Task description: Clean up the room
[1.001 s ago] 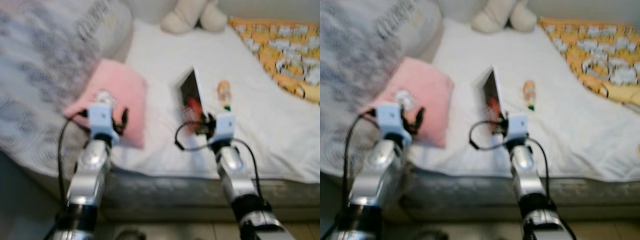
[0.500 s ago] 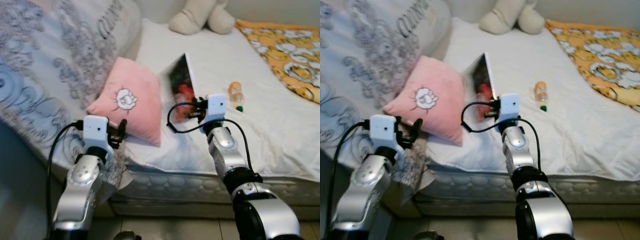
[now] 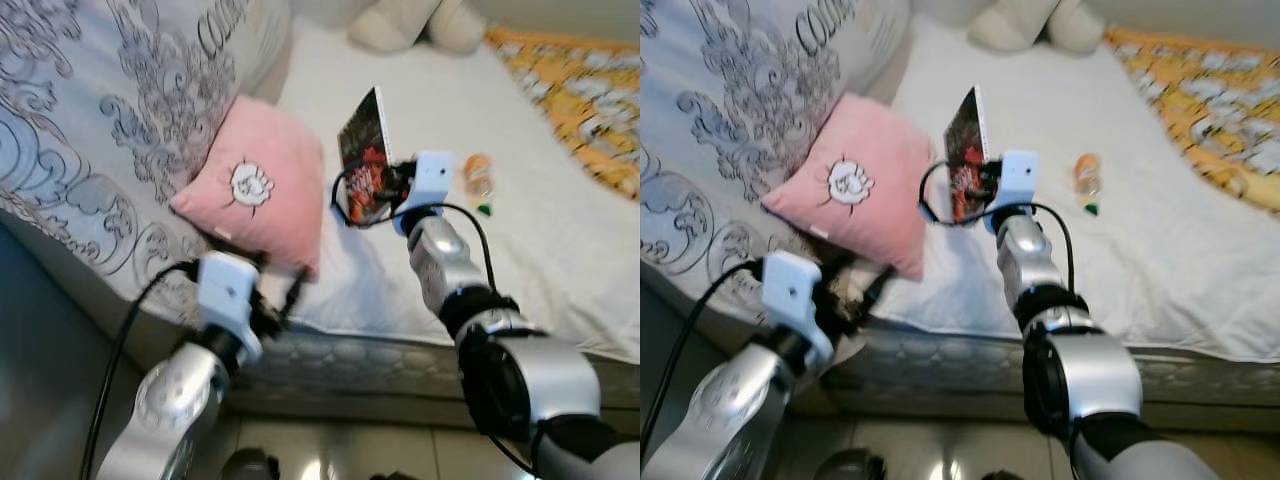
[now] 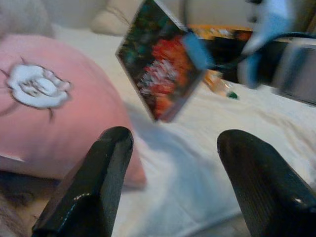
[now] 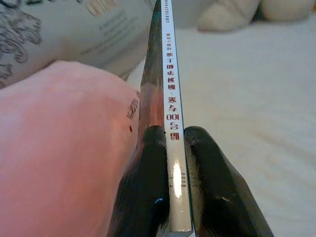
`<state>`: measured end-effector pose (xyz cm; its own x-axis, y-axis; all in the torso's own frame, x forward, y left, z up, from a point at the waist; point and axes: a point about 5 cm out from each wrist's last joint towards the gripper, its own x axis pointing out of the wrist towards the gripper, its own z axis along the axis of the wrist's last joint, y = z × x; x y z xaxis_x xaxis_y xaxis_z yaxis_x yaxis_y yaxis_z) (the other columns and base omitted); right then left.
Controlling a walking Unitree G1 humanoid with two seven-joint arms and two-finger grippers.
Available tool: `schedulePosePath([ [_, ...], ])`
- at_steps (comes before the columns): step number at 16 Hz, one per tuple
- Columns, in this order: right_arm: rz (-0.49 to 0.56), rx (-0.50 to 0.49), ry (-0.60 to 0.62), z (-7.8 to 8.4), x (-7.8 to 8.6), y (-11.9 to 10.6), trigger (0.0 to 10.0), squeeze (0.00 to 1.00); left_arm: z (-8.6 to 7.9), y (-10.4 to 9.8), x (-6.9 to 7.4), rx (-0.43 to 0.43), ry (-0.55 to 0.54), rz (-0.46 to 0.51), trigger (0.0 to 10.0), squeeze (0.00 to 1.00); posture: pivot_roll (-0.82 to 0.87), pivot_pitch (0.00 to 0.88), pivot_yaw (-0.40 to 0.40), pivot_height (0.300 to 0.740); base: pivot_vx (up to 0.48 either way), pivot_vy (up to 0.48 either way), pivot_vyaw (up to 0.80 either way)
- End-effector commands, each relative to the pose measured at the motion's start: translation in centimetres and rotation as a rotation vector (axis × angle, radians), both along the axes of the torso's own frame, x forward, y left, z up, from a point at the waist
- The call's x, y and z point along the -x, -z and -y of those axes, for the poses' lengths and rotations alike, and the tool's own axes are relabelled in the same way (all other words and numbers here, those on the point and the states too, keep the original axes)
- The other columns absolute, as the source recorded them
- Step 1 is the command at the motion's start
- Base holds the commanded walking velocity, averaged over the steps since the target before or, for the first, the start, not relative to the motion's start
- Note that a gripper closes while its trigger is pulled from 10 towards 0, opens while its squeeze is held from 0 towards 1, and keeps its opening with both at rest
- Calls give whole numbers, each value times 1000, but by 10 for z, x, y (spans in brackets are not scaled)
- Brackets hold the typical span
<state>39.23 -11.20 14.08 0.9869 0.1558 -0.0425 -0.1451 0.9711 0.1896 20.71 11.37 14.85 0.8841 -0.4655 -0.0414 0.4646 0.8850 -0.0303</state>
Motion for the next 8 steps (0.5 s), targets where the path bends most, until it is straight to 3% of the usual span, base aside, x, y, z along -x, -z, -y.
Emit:
schedulePosePath([
  [1,11,-50,31,4,-4,-8,0,0,2,-4,5,4,18,-9,10000,0,371,181,-4,740,0,0,0],
  [3,-56,-150,41,3,0,5,0,0,0,-11,16,-11,22,-20,10000,0,408,225,15,740,0,0,0],
  [5,-153,-232,62,3,11,30,0,0,4,-16,28,42,73,-61,10000,0,431,253,31,740,0,0,0],
  [8,-272,-240,73,9,28,64,0,0,16,-22,41,59,148,-81,10000,0,441,275,47,740,0,0,0],
])
